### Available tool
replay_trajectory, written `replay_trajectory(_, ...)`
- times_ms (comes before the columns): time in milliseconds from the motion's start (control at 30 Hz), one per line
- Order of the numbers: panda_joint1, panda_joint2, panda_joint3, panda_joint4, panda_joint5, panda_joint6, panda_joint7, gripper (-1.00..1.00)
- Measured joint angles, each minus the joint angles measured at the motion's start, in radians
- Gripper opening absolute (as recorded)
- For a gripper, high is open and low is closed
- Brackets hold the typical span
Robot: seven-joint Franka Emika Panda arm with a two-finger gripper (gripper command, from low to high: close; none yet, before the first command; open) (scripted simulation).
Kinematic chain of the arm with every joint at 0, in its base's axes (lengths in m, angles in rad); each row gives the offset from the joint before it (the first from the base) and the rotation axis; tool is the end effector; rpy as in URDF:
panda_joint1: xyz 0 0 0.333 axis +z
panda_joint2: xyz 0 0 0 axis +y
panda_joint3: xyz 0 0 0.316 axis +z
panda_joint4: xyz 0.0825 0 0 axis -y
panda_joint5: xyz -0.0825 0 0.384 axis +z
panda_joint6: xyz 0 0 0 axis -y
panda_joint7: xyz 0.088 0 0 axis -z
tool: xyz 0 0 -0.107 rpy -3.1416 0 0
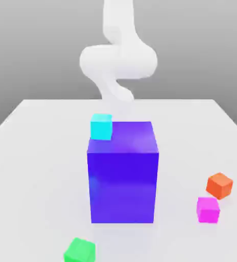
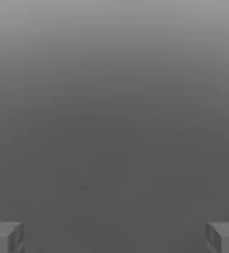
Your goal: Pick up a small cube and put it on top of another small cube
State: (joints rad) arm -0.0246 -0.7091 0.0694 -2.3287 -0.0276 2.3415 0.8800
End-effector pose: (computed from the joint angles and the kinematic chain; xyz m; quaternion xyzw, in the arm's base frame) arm 0.3810 0.0254 0.6673 -0.8572 0.3741 -0.3315 0.1242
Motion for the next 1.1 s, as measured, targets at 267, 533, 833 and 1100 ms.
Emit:
replay_trajectory(267, -0.062, 0.295, 0.215, -0.093, -0.11, 0.135, 0.275, 0.0)
replay_trajectory(533, -0.064, 0.589, 0.365, -0.184, -0.239, 0.265, 0.559, 0.0)
replay_trajectory(833, 0.054, 0.882, 0.429, -0.288, -0.252, 0.429, 0.778, 0.0)
replay_trajectory(1100, 0.221, 1.087, 0.232, -0.244, -0.459, 0.571, 0.953, 0.0)
